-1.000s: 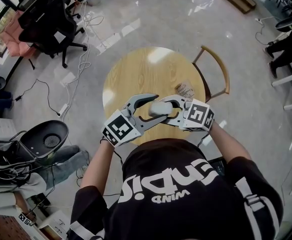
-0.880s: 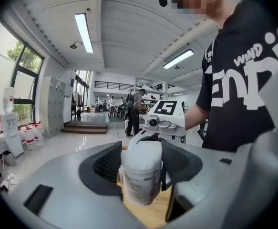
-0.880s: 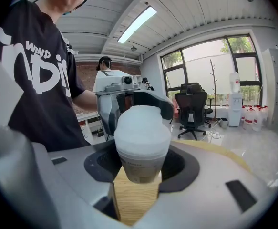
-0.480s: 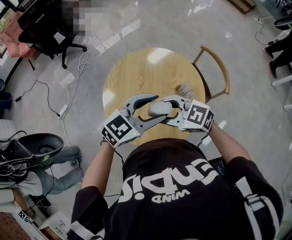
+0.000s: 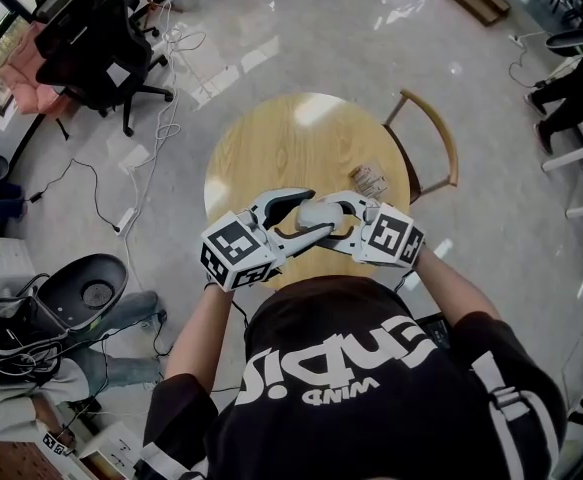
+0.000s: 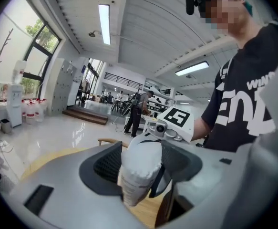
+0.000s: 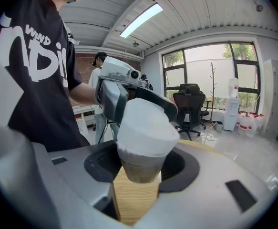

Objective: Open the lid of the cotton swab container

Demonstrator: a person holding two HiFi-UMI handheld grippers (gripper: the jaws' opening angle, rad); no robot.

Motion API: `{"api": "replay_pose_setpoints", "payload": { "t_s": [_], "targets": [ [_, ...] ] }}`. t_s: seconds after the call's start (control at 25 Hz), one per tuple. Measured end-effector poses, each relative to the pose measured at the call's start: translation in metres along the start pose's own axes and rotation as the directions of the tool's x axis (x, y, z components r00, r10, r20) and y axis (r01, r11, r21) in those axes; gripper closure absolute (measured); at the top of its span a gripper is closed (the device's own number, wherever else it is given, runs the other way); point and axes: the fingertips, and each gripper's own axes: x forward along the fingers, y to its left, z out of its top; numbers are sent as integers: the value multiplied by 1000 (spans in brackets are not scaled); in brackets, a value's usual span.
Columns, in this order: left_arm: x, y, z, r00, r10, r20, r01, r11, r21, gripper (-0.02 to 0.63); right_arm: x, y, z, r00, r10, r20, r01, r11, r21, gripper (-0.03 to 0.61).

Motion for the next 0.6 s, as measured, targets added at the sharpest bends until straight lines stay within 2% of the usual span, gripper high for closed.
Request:
{"api": "replay_pose_setpoints", "payload": {
  "t_s": [0.16,0.36,0.6],
  "targets": [
    [-1,1,-1,1000,-7,-21,5,996,-93,347,1,2,-2,1000,-2,-24,1,1000,-10,380],
    [2,2,-11,998,-25,-51,12,973,-231,347,2,8,-14,998,2,-59,-2,1000,-13,382],
    [2,-4,-17,997,-31,-75,13,972,-234,346,4,16,-17,999,6,-53,-5,1000,21,380]
  ]
}}
